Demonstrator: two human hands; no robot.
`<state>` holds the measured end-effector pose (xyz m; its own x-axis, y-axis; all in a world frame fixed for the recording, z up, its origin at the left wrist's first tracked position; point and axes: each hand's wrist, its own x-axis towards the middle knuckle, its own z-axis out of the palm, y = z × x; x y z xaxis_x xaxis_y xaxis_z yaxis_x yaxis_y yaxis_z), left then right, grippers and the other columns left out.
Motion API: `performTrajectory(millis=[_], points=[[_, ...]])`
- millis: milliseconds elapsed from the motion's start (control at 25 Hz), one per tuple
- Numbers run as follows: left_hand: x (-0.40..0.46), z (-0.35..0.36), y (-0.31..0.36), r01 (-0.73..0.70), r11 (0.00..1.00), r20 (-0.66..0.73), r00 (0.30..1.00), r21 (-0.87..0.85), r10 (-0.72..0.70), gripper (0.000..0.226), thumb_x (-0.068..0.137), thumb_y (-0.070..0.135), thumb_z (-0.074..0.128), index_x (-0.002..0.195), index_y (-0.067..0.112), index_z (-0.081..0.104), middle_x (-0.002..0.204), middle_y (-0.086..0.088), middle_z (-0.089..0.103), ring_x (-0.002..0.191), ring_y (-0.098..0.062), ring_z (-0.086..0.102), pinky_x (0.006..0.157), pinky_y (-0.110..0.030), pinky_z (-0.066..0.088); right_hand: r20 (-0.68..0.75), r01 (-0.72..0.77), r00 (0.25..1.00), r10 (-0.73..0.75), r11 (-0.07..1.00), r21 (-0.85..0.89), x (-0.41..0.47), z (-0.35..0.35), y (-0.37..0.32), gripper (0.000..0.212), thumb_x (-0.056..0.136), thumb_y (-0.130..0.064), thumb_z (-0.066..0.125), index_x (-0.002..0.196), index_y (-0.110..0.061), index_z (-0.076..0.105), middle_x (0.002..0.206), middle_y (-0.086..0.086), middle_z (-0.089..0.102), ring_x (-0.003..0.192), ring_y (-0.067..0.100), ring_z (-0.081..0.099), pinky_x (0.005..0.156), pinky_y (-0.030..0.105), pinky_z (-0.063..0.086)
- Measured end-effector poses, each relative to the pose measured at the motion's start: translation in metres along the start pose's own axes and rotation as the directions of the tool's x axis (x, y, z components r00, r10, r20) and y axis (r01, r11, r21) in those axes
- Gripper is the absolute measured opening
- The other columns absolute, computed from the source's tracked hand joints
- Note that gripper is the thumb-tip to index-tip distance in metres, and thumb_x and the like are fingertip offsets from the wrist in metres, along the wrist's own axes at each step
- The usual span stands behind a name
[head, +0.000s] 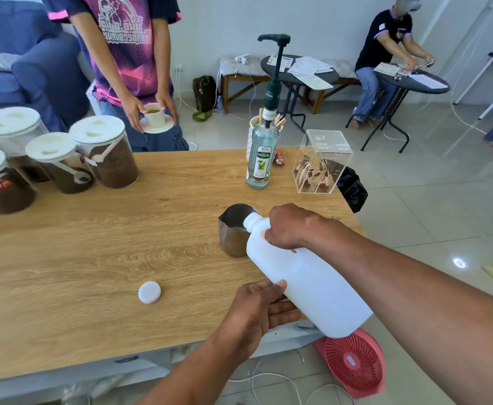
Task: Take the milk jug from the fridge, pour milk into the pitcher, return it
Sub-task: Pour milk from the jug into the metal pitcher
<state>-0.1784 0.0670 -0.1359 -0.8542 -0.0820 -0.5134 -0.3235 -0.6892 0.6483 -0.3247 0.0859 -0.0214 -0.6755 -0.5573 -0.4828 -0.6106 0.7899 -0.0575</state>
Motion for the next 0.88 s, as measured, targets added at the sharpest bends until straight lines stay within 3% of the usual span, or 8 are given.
performTrajectory(millis=[200, 640, 880], points=[[-0.001, 0.006, 0.001, -0.003, 1.000, -0.009, 1.000, 0.001, 0.003, 0.030, 0.102, 0.015, 0.059, 0.119, -0.008, 0.066, 0.115, -0.024, 0.075, 0.106, -0.040, 0.074, 0.097, -0.051, 0.058, 0.026, -0.004, 1.000, 0.005, 1.000, -0.016, 0.003, -0.006, 0.000, 0.015, 0.100, -0.026, 0.053, 0.098, -0.012, 0.053, 0.071, 0.003, 0.059, 0.064, 0.017, 0.058, 0.052, 0.026, 0.041], [0.001, 0.015, 0.003, -0.012, 0.999, -0.029, 1.000, -0.031, 0.011, 0.031, 0.102, 0.015, 0.059, 0.118, -0.011, 0.065, 0.115, -0.025, 0.075, 0.104, -0.039, 0.075, 0.092, -0.049, 0.061, 0.044, 0.038, 0.998, -0.034, 0.995, -0.087, 0.011, -0.013, 0.003, 0.018, 0.100, -0.028, 0.056, 0.098, -0.009, 0.056, 0.076, 0.002, 0.057, 0.065, 0.014, 0.054, 0.051, 0.025, 0.038], [0.002, 0.016, 0.004, -0.008, 0.999, -0.051, 0.999, -0.052, 0.006, 0.032, 0.102, 0.014, 0.059, 0.119, -0.013, 0.063, 0.115, -0.026, 0.074, 0.103, -0.039, 0.075, 0.091, -0.049, 0.061, 0.030, 0.033, 0.999, -0.031, 0.996, -0.084, 0.012, -0.015, 0.004, 0.028, 0.098, -0.029, 0.059, 0.075, -0.015, 0.049, 0.072, 0.002, 0.057, 0.065, 0.014, 0.053, 0.051, 0.025, 0.036]])
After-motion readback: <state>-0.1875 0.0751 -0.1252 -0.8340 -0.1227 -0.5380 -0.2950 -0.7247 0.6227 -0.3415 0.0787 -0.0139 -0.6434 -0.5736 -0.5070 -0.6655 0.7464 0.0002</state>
